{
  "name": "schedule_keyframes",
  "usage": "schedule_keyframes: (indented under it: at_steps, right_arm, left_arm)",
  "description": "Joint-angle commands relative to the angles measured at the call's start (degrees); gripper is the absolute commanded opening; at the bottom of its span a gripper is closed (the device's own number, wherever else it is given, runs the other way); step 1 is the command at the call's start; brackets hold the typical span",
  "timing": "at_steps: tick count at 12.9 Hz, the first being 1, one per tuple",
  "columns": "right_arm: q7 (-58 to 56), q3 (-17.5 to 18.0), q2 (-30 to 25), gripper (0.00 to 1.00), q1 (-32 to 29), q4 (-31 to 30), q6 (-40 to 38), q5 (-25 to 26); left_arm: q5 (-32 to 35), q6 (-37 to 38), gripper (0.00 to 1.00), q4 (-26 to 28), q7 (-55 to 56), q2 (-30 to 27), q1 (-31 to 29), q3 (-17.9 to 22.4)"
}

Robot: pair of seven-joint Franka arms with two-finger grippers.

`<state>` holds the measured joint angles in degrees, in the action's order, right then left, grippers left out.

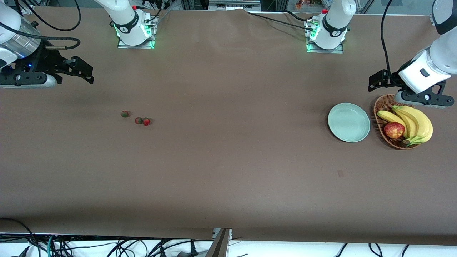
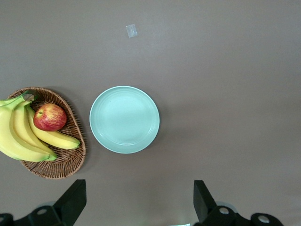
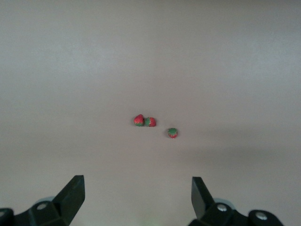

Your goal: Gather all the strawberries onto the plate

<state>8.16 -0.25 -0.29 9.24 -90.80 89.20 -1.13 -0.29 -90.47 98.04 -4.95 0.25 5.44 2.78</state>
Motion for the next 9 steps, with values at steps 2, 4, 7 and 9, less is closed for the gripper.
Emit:
schedule_keyframes:
  at_steps: [2, 4, 7, 9]
  right_arm:
    - [-0.5, 0.3, 0.5, 1.00, -0.4, 1.3, -0.1, 0.5]
    - [-0.2, 0.1, 0.5, 1.00, -0.5, 1.3, 0.0, 0.8]
    - [-0.2, -0.5, 2.9, 1.00, 0.2, 1.3, -0.1, 0.3]
    - [-1.4, -0.1, 3.4, 1.00, 0.3, 1.3, -0.1, 0.8]
  left_arm:
    - [-1.1, -0.1, 1.00, -0.2, 0.5, -0.3, 0.0, 0.6]
    - [-1.2, -0.1, 1.00, -1.2, 0.6, -0.1, 0.0, 0.5]
    - [-1.1, -0.1, 1.00, -1.6, 0.6, 0.4, 0.0, 0.6]
    - [-1.1, -0.1, 1.00, -1.8, 0.6, 0.8, -0.1, 0.6]
